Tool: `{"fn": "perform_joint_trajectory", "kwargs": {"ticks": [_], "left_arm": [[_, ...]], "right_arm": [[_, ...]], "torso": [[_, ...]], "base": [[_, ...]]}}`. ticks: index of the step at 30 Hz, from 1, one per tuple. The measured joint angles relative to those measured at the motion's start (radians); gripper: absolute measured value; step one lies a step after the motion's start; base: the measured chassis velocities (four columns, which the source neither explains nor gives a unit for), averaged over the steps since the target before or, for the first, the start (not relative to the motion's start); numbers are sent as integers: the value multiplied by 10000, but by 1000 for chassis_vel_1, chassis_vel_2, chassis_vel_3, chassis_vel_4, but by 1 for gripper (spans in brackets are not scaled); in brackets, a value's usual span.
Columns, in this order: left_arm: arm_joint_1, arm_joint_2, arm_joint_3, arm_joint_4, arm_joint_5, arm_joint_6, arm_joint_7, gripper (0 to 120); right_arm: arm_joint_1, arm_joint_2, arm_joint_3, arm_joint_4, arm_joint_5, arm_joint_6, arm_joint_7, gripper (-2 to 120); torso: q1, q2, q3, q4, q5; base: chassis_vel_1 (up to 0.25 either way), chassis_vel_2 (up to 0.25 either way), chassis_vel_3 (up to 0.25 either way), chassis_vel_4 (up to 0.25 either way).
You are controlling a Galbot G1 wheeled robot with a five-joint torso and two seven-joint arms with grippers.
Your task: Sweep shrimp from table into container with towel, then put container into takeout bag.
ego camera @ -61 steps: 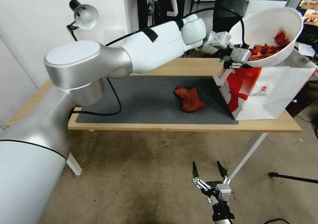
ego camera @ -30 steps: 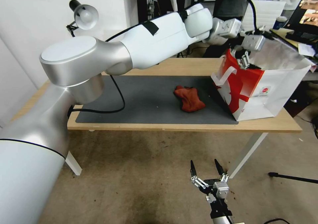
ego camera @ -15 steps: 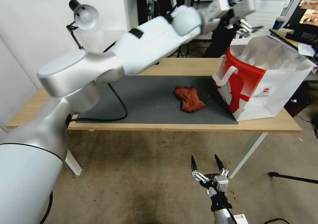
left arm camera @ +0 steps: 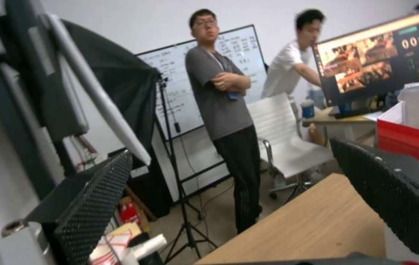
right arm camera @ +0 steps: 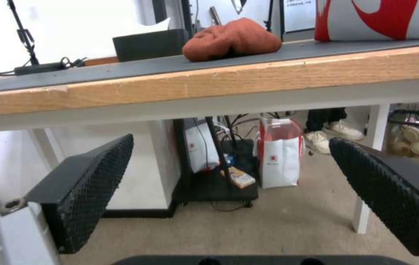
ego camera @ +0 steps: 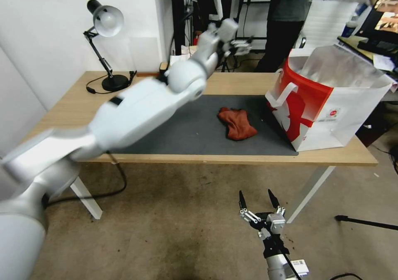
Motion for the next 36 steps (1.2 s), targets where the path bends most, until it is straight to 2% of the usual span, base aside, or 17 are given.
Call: {"fn": "perform_joint_trajectory", "kwargs": {"ticks": [1, 4, 6, 11, 13, 14, 15, 17, 19, 20, 21, 22, 23, 25, 26, 28, 36], "left_arm": [[675, 484, -482, -744, 48, 102, -131, 100], [1631, 973, -1212, -1538, 439, 206, -317, 100], [1867, 1044, -1382, -1654, 579, 206, -369, 100], [3619, 1433, -2467, -2633, 1424, 161, -552, 100], [5247, 1774, -3319, -3441, 2059, -182, -877, 100], [5247, 1774, -3319, -3441, 2059, -182, -877, 100], [6247, 1854, -3914, -3784, 2348, -410, -1028, 100], [6738, 1864, -4240, -3958, 2514, -496, -1052, 100], [8277, 1929, -5456, -4483, 3235, -734, -974, 100], [8277, 1929, -5456, -4483, 3235, -734, -974, 100], [9313, 2004, -6193, -4851, 3685, -957, -873, 100], [10273, 2014, -6745, -5149, 3999, -1145, -788, 100], [10273, 2014, -6745, -5149, 3999, -1145, -788, 100], [12102, 1759, -7818, -5581, 4492, -1513, -375, 100], [12102, 1759, -7818, -5581, 4492, -1513, -375, 100], [13472, 1411, -8554, -5648, 4933, -1962, -27, 100], [15730, 565, -9930, -5640, 5864, -2970, 523, 100]], "right_arm": [[51, -4, -19, -24, 2, -5, 14, 100], [40, -15, -24, -28, 6, -6, 18, 100], [41, -16, -24, -29, 8, -6, 19, 100], [46, -14, -23, -29, 10, -6, 21, 100], [-32, -12, -22, 14, 3, -1, 18, 100], [-32, -12, -22, 14, 3, -1, 18, 100], [-97, -14, -14, 61, -6, 11, 15, 100], [-127, -12, -12, 84, -10, 26, 12, 100], [-239, -7, 4, 158, -29, 93, -2, 100], [-239, -7, 4, 158, -29, 93, -2, 100], [-330, -1, 26, 230, -48, 155, -17, 100], [-404, 1, 49, 302, -60, 192, -26, 100], [-404, 1, 49, 302, -60, 192, -26, 100], [-525, 2, 83, 434, -94, 250, -44, 100], [-525, 2, 83, 434, -94, 250, -44, 100], [-482, -21, 71, 459, -109, 249, -47, 100], [-318, -87, 35, 466, -99, 175, -29, 100]], "torso": [[0, 0, 0, 4, 1], [-1, 1, -1, 0, 5], [-1, 0, 0, -3, 4], [0, 0, 1, 2, 1], [-1, 1, -1, 2, 8], [-1, 1, -1, 2, 8], [-1, 0, 0, 1, -2], [-1, 1, 0, 3, -2], [-1, 1, 0, 2, 2], [-1, 1, 0, 2, 2], [-1, 1, 0, 3, 6], [-1, 1, -1, 1, 5], [-1, 1, -1, 1, 5], [-2, 1, -1, 6, 1], [-2, 1, -1, 6, 1], [-3, 2, -1, 5, 3], [-2, 2, 0, 2, 8]], "base": [[0, 0, 0, 0], [0, 0, 0, 0], [0, 0, 0, 0], [0, 0, 0, 0], [0, 0, 0, 0], [0, 0, 0, 0], [0, 0, 0, 0], [0, 0, 0, 0], [0, 0, 0, 0], [0, 0, 0, 0], [0, 0, 0, 0], [0, 0, 0, 0], [0, 0, 0, 0], [0, 0, 0, 0], [0, 0, 0, 0], [0, 0, 0, 0], [0, 0, 0, 0]]}}
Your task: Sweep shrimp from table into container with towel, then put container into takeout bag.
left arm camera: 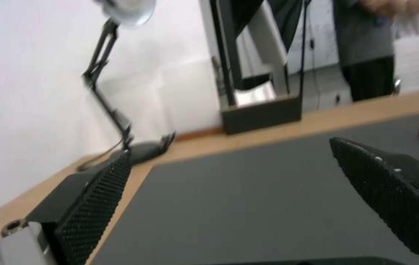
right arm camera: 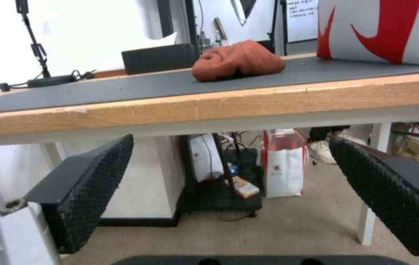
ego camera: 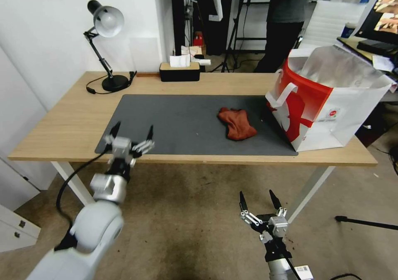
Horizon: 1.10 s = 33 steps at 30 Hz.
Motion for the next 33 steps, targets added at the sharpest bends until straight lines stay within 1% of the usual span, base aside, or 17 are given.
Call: {"fn": "perform_joint_trajectory", "kwargs": {"ticks": [1, 2, 3, 4, 5, 6, 8, 11, 14, 18, 23, 29, 33], "left_arm": [[459, -221, -222, 70, 211, -326, 72, 100], [459, -221, -222, 70, 211, -326, 72, 100], [929, -493, -425, 212, 466, -797, 191, 100], [1247, -689, -528, 334, 632, -1190, 305, 100], [1407, -803, -553, 399, 699, -1379, 355, 100], [1407, -803, -553, 399, 699, -1379, 355, 100], [1746, -1104, -548, 582, 863, -1829, 474, 100], [1796, -1176, -518, 640, 910, -1936, 523, 100], [1802, -1471, -313, 895, 1009, -2118, 691, 100], [1726, -1633, -154, 1118, 1027, -2176, 863, 100], [1587, -1644, -82, 1394, 937, -2353, 1015, 100], [1568, -1654, -29, 1570, 854, -2507, 1099, 100], [1548, -1658, -25, 1717, 759, -2740, 1183, 100]], "right_arm": [[39, -23, -2, 26, 12, -25, 2, 100], [39, -23, -2, 26, 12, -25, 2, 100], [76, -52, -6, 74, 30, -59, 2, 100], [107, -72, -8, 104, 51, -96, 3, 100], [132, -84, -9, 118, 67, -116, 3, 100], [132, -84, -9, 118, 67, -116, 3, 100], [245, -114, -15, 151, 136, -176, 3, 100], [275, -125, -16, 168, 166, -201, 2, 100], [354, -203, 24, 291, 237, -291, -100, 100], [313, -262, 104, 451, 231, -328, -284, 100], [280, -368, 204, 607, 231, -452, -445, 100], [273, -436, 244, 705, 232, -597, -510, 100], [306, -452, 260, 742, 244, -634, -536, 100]], "torso": [[0, -1, 0, 0, -3], [0, -1, 0, 0, -3], [1, 0, 0, 0, -5], [1, -1, 1, 1, -3], [1, -1, 0, 1, -2], [1, -1, 0, 1, -2], [0, -1, 0, 1, -3], [0, -1, 0, 0, -1], [2, -2, 2, -1, -2], [3, -2, 2, -1, -3], [2, -1, 2, -1, -3], [2, -2, 2, 0, -3], [2, -2, 2, 1, -4]], "base": [[0, 0, 0, 0], [0, 0, 0, 0], [0, 0, 0, 0], [0, 0, 0, 0], [0, 0, 0, 0], [0, 0, 0, 0], [0, 0, 0, 0], [0, 0, 0, 0], [0, 0, 0, 0], [0, 0, 0, 0], [0, 0, 0, 0], [0, 0, 0, 0], [0, 0, 0, 0]]}}
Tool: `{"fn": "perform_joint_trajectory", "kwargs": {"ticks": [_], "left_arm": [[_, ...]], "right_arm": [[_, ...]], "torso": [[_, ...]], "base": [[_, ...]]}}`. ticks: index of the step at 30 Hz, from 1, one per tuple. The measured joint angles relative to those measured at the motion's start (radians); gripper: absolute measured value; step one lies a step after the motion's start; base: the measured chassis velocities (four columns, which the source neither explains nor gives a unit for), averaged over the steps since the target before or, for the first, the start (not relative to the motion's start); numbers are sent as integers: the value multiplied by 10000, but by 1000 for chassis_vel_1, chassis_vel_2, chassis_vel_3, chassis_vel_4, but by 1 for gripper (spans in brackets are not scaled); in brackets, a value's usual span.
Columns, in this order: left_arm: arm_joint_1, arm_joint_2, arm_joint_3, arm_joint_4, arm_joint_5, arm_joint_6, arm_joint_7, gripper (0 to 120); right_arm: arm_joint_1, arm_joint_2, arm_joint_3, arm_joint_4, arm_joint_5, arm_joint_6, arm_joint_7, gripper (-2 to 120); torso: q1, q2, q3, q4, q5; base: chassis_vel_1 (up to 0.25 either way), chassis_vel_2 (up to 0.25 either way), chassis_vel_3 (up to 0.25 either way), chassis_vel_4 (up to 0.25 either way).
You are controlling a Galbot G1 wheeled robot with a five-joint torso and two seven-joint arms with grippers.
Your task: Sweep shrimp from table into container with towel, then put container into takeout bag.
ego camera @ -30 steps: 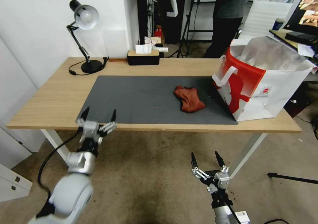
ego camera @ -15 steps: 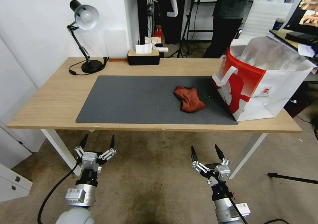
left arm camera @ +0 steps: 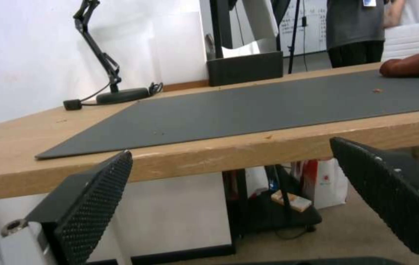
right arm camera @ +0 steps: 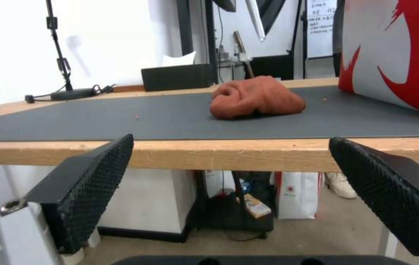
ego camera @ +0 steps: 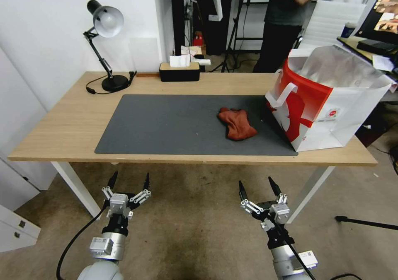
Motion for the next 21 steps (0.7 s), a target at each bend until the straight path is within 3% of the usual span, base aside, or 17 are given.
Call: {"fn": "perform_joint_trajectory", "kwargs": {"ticks": [21], "left_arm": [[-115, 152, -65, 19, -259, -84, 183, 100]], "right_arm": [[61, -8, -46, -59, 1, -51, -44, 100]], "torso": [[0, 0, 0, -1, 0]], "base": [[0, 0, 0, 0]]}}
